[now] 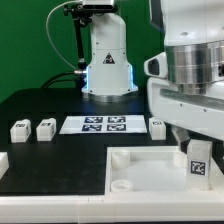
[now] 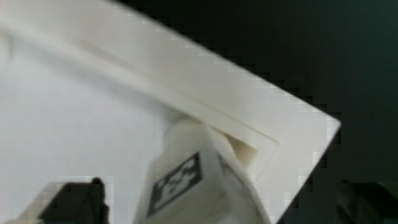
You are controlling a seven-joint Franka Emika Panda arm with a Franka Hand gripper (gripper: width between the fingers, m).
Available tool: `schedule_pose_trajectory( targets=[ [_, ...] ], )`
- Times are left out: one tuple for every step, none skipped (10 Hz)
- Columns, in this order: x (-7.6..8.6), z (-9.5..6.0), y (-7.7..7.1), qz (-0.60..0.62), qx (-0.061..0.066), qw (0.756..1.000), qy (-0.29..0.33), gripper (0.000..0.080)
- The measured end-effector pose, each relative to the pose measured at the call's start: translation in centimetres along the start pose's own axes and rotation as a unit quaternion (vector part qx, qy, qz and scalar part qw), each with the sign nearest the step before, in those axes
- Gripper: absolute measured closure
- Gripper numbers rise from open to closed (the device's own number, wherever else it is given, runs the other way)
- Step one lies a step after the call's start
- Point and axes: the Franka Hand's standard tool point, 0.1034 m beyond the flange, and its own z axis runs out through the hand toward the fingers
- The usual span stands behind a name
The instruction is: Assemble one leg
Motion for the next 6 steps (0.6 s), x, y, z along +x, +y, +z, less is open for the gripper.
schedule_pose_trajectory(
  targets=[
    [0.44,0.29,0.36,-0.102,-0.004,0.995,0.001,0.0151],
    [0.81,0.45,0.57,-0.184,-0.010,0.983,0.005,0.0151],
    [0.98,0.37,0.56,-0.263,-0.016,0.965,0.012,0.0151],
    [1.21,0.29,0.41,-0.327,-0.015,0.945,0.020,0.0151],
    [1.17,0.34,0.44,-0.302,-0.015,0.953,0.019,0.0151],
    [1.19,0.35,0.45,-0.302,-0.015,0.953,0.019,0.0240]
  ],
)
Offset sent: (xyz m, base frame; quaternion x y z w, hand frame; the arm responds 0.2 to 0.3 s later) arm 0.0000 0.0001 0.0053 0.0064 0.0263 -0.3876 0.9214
